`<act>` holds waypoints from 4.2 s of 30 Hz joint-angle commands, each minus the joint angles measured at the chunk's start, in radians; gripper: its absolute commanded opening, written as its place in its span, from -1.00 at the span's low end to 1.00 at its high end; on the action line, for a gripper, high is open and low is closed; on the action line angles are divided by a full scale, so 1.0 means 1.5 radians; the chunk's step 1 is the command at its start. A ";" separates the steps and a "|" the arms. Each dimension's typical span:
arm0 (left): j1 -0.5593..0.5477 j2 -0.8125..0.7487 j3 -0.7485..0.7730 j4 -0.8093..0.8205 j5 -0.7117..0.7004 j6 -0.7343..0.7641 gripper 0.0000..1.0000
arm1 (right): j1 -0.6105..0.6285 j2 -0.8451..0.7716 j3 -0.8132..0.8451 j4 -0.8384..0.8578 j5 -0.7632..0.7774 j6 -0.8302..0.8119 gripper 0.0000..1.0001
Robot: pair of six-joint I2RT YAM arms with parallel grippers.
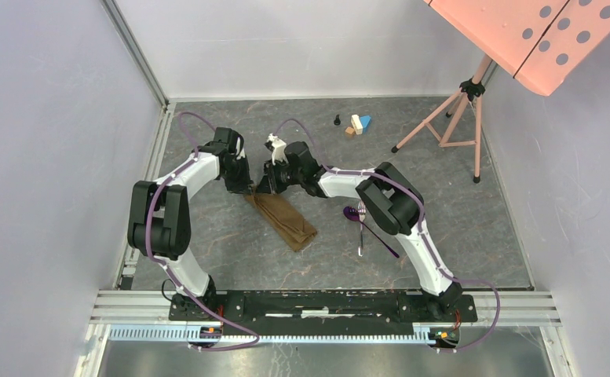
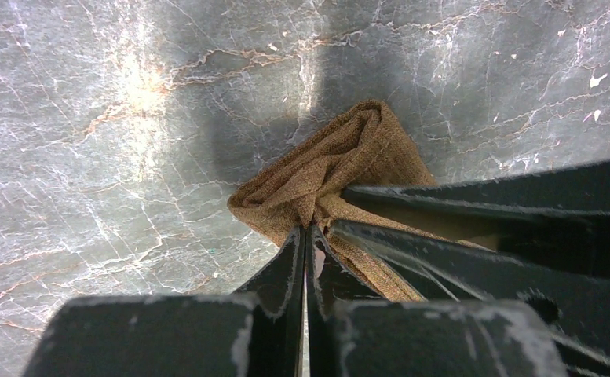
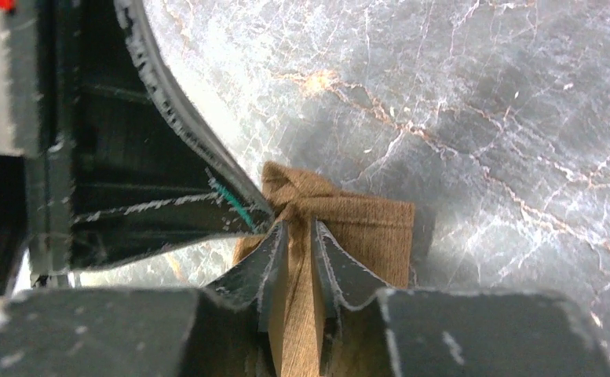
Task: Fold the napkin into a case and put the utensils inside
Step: Grasp the top corner of the smaller rectangle folded napkin from the folded napkin.
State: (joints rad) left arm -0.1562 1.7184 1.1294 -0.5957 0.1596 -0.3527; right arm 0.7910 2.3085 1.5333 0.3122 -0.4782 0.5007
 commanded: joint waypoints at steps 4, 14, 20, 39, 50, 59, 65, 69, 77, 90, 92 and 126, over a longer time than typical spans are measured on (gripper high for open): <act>0.003 -0.003 0.032 0.023 0.015 -0.011 -0.94 | 0.036 0.054 0.028 0.021 0.006 0.023 -0.78; 0.036 -0.032 -0.005 0.043 0.079 -0.084 -0.28 | 0.025 0.015 -0.077 0.083 0.047 0.045 -0.86; 0.166 -0.164 -0.139 0.056 0.170 -0.116 0.41 | 0.008 -0.004 -0.086 0.087 0.021 0.042 -0.72; 0.056 0.034 -0.106 0.174 0.199 -0.175 -0.07 | 0.063 0.059 0.018 0.038 0.016 0.046 -0.98; 0.099 -0.087 -0.195 0.148 0.204 -0.135 0.12 | 0.000 -0.120 -0.107 0.001 -0.008 -0.001 -0.39; 0.099 -0.067 -0.236 0.223 0.258 -0.184 0.07 | -0.013 -0.117 -0.146 0.020 -0.004 -0.005 -0.67; 0.098 -0.042 -0.238 0.248 0.248 -0.204 -0.06 | 0.009 -0.067 -0.111 0.024 0.001 -0.002 -0.86; 0.089 -0.013 -0.243 0.290 0.256 -0.230 -0.17 | 0.044 0.002 -0.036 0.018 0.017 -0.004 -0.90; 0.137 -0.078 -0.292 0.298 0.286 -0.239 0.10 | 0.010 -0.076 -0.136 0.070 0.005 0.011 -0.81; 0.174 -0.056 -0.272 0.323 0.335 -0.255 0.07 | -0.026 -0.051 -0.110 0.089 -0.024 0.042 -0.78; 0.175 -0.049 -0.268 0.325 0.338 -0.256 0.08 | -0.027 -0.036 -0.095 0.087 -0.033 0.048 -0.81; 0.112 -0.035 -0.199 0.290 0.291 -0.252 -0.30 | 0.014 -0.034 -0.144 0.110 0.029 0.050 -1.00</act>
State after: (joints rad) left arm 0.0326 1.7443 0.8059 -0.1215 0.6304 -0.7433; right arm 0.7845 2.3020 1.3907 0.4728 -0.4347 0.5972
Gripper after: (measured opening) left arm 0.318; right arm 0.010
